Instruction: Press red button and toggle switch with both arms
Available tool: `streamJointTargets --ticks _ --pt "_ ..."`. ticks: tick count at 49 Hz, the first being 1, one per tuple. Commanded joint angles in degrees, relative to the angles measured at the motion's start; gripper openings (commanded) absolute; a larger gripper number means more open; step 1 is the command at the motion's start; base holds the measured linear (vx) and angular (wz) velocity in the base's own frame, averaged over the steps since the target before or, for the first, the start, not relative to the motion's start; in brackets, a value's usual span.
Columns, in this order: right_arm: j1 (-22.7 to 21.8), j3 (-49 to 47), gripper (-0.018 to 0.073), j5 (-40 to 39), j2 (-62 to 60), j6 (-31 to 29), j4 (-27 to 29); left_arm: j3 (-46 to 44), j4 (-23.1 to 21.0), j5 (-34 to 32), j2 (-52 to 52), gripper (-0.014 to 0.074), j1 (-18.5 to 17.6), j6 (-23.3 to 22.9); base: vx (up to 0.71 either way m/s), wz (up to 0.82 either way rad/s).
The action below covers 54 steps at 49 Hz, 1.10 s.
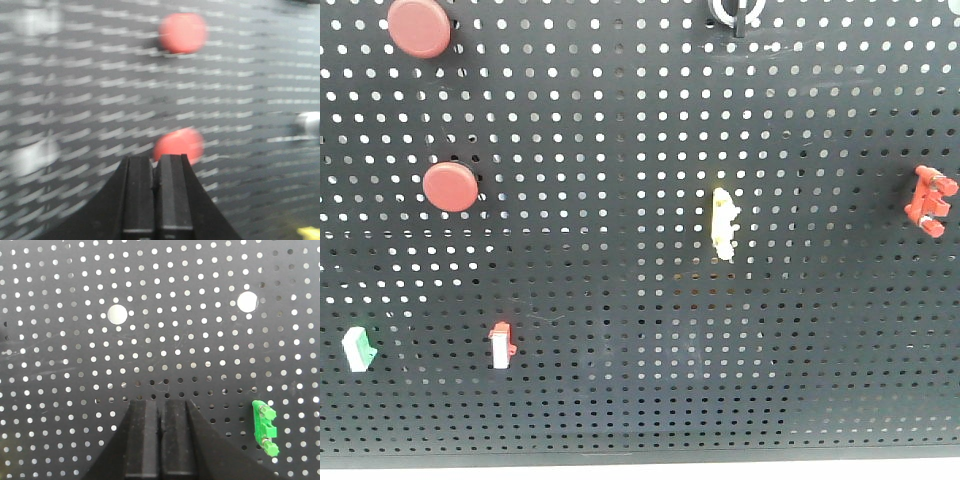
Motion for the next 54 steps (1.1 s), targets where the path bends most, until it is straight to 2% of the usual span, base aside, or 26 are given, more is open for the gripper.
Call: streamJointTargets --ticks 1,7,18,54 --pt "-0.2 -1.9 0.0 -4.8 0.6 -0.2 0.0 -3.6 0.1 -4.0 2.9 0.0002 -2.1 0.1 0.0 0.0" --pt "-0.2 -1.9 0.0 -4.8 0.6 -0.1 0.0 -4.5 0.0 -5.3 6.0 0.0002 -2.7 0.1 0.0 0.0" --pt "-0.2 -1.9 0.0 -4.8 0.6 -0.1 0.0 -4.7 0.0 -11.9 9.7 0.0002 -2.7 0.1 0.0 0.0" --pt "-0.2 -1.9 0.0 -4.4 0.6 -0.1 0.0 -4.7 0.0 -16.4 13.1 0.0002 -2.7 -0.4 0.0 0.0"
